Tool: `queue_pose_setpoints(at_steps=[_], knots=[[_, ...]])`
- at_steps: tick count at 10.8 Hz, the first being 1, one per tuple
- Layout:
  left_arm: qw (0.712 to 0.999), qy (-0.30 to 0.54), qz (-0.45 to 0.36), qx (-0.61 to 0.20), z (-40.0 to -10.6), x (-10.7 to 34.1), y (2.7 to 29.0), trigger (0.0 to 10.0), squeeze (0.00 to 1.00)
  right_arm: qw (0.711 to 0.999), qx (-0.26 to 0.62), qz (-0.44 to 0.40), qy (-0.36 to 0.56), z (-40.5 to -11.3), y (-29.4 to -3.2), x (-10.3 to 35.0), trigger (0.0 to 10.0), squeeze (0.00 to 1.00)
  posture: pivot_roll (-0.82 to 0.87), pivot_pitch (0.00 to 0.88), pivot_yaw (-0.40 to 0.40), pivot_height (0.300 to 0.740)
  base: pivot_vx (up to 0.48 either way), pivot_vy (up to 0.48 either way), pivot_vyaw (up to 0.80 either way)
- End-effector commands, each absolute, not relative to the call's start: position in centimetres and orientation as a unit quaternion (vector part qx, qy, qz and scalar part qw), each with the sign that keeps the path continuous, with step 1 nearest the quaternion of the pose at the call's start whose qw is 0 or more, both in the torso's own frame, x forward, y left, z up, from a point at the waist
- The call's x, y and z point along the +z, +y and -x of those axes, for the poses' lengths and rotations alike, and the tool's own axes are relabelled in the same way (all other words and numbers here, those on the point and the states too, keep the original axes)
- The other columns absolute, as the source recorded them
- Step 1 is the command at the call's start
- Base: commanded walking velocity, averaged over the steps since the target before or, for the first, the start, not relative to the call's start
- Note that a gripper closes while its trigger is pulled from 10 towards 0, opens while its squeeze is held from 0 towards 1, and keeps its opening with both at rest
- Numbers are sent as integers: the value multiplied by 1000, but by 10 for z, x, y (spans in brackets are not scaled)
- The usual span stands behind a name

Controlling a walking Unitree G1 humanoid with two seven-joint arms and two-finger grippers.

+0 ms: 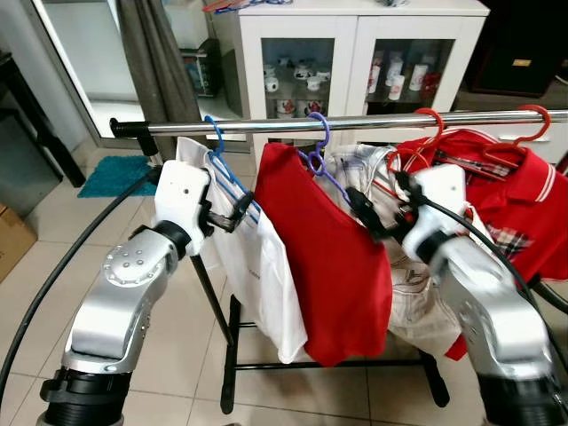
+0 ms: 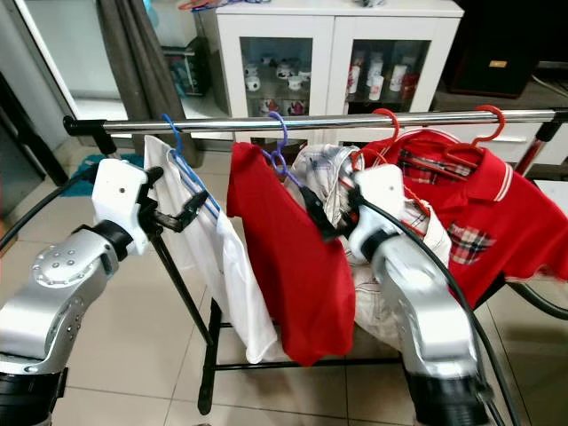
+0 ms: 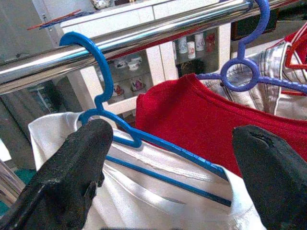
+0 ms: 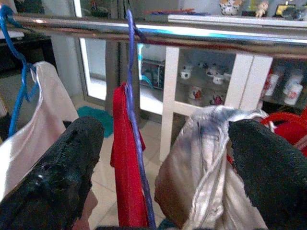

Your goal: Hang hanger

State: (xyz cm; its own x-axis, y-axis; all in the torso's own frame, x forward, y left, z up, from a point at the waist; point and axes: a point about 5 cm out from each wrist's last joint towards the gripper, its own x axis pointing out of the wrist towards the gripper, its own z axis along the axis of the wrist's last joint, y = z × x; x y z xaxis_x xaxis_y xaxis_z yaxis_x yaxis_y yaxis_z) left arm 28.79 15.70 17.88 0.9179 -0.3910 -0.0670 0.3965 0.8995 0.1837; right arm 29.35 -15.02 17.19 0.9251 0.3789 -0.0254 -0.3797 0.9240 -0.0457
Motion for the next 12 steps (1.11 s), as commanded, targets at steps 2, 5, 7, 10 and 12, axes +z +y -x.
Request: queue_pose_setpoints(at_steps=[2, 5, 7, 10, 12], knots=[[966, 17, -95, -239, -285, 178, 154, 10000, 0, 983, 185, -3, 6, -301, -146, 175, 10000, 1000, -63, 0, 52, 740, 0, 0, 0], [931, 34, -101, -349, -269, 174, 156, 10000, 0, 977, 208, 27, 32, -329, -143, 175, 10000, 1000, -43, 0, 35, 740, 0, 0, 0], [906, 64, -105, -405, -253, 170, 163, 10000, 0, 967, 242, 45, 65, -343, -135, 174, 10000, 1000, -39, 0, 34, 740, 0, 0, 0], [884, 114, -134, -433, -247, 161, 181, 10000, 0, 962, 261, 36, 72, -368, -117, 175, 10000, 1000, -34, 0, 25, 740, 0, 0, 0], [883, 136, -148, -424, -241, 145, 196, 10000, 0, 958, 265, 50, 94, -381, -110, 172, 10000, 949, -27, 0, 13, 740, 0, 0, 0]])
